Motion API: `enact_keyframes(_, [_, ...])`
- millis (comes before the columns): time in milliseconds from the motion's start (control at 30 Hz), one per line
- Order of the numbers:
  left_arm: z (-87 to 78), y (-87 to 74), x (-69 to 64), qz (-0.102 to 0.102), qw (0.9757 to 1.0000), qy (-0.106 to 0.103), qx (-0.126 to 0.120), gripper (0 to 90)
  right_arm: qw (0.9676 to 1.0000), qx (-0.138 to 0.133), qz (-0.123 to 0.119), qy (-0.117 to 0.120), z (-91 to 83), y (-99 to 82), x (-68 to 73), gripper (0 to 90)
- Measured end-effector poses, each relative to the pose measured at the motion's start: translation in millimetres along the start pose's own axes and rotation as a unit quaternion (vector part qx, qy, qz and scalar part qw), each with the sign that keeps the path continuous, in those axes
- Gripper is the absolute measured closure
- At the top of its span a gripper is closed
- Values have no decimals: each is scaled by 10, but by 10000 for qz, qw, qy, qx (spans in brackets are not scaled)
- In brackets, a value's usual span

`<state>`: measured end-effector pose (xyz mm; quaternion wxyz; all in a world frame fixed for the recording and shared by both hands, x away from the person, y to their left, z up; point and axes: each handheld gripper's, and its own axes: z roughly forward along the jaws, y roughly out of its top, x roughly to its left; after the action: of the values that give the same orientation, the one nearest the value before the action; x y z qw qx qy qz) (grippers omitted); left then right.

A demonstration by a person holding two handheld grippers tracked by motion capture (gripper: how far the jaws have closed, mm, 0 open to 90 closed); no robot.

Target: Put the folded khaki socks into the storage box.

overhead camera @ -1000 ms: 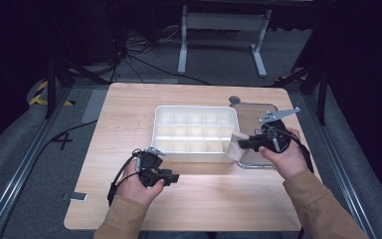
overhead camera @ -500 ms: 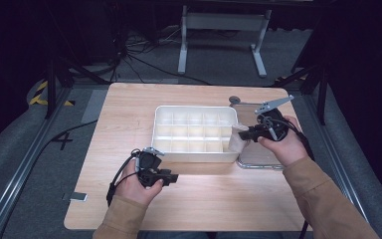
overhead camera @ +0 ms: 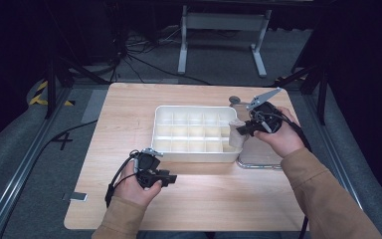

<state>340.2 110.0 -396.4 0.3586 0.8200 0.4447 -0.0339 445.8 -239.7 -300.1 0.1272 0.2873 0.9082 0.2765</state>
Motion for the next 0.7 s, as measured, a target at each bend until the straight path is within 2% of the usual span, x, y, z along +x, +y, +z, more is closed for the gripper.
enact_keyframes(233, [-73,-81,36,-102,9999,91,-45,616,9999,106,-114,-64,114,41,-25,741])
enact_keyframes(367, [-108,-120,57,-131,9998,126,-63,616,9996,237,-116,-20,227,51,-22,741])
enact_keyframes(467, [-123,-144,61,-209,9996,165,-112,616,9992,361,-176,4,318,55,-1,742])
enact_keyframes(700, [-144,-164,77,-214,9996,161,-102,615,9970,692,-341,-78,499,55,26,742])
